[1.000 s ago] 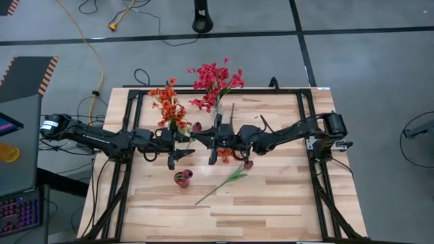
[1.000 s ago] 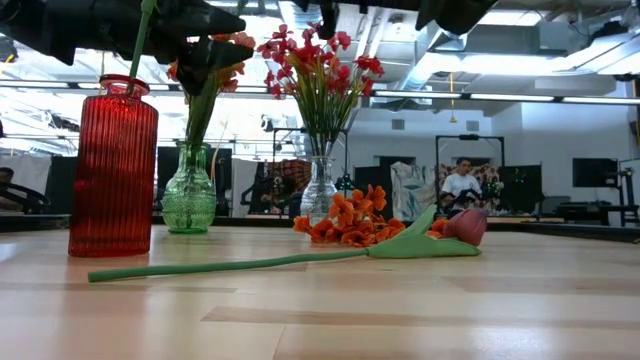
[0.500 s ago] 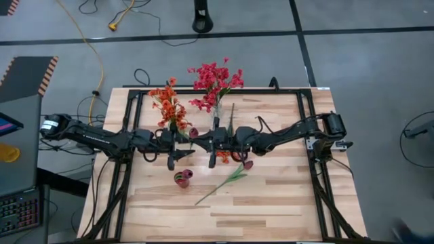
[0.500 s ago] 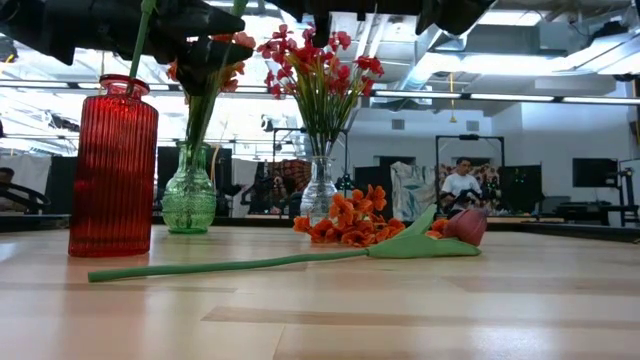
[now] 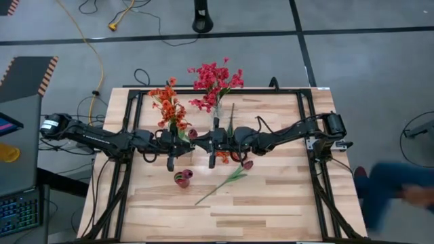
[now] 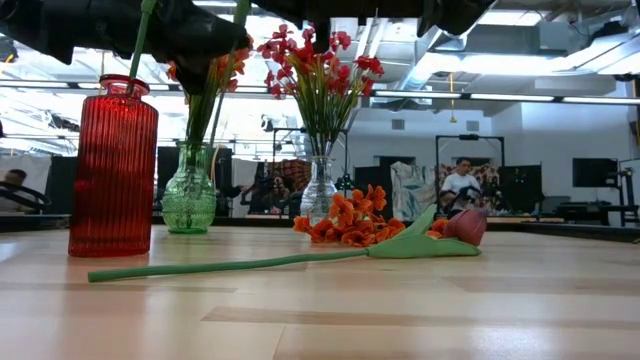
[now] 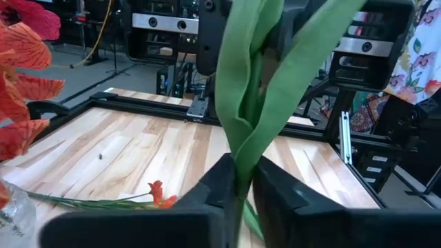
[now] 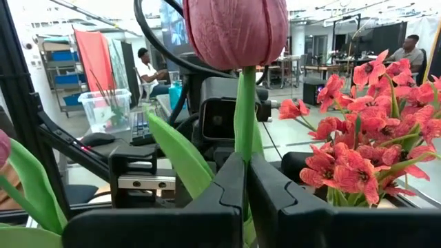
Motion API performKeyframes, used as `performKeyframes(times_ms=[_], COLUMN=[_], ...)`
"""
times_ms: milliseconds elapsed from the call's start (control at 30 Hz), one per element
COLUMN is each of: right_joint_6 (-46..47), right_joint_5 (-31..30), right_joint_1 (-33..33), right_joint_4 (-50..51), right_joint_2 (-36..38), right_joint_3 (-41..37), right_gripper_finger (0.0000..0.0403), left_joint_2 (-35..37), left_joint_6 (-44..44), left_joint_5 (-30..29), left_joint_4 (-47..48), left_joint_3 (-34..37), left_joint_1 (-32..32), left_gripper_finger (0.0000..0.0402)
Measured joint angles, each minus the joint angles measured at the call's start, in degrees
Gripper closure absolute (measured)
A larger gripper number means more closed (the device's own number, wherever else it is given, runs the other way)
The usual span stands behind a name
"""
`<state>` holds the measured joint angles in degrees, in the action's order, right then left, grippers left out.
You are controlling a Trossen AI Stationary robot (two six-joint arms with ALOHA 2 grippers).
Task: Sort flowers into vase by color
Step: Put the right red tulip into the red vase
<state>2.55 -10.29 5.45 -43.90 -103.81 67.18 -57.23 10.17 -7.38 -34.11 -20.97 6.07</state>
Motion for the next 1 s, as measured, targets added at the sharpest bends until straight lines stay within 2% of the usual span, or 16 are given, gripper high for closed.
performKeyframes(times_ms=[100,367,467,567,767,900,1000], right_joint_6=[0.02,0.04,1.10,4.26,4.49,4.48,4.44], right_joint_5=[0.00,-0.02,-0.02,-0.04,-0.04,-0.06,-0.04], right_joint_1=[0.00,0.02,0.02,0.02,0.02,0.02,0.02], right_joint_4=[-0.02,-0.04,-0.04,0.40,0.40,0.35,0.76], right_joint_2=[0.00,0.02,0.02,0.02,0.04,0.04,0.34], right_joint_3=[0.00,0.00,0.00,0.51,1.54,2.05,2.05], right_gripper_finger=[0.0366,0.0358,0.0330,0.0287,0.0205,0.0177,0.0173], left_joint_2=[0.00,0.00,0.00,0.00,0.82,3.68,6.68], left_joint_6=[0.02,0.09,-0.05,-0.67,-0.77,-0.90,-0.92], left_joint_5=[0.05,0.02,0.03,0.02,0.06,0.07,0.07], left_joint_4=[0.00,-0.02,-0.02,-0.13,-0.37,0.01,0.66], left_joint_3=[0.00,0.00,0.00,0.00,0.00,0.00,0.00], left_joint_1=[0.00,0.00,0.00,0.43,1.96,3.05,3.86], left_gripper_finger=[0.0394,0.0389,0.0391,0.0392,0.0393,0.0393,0.0393])
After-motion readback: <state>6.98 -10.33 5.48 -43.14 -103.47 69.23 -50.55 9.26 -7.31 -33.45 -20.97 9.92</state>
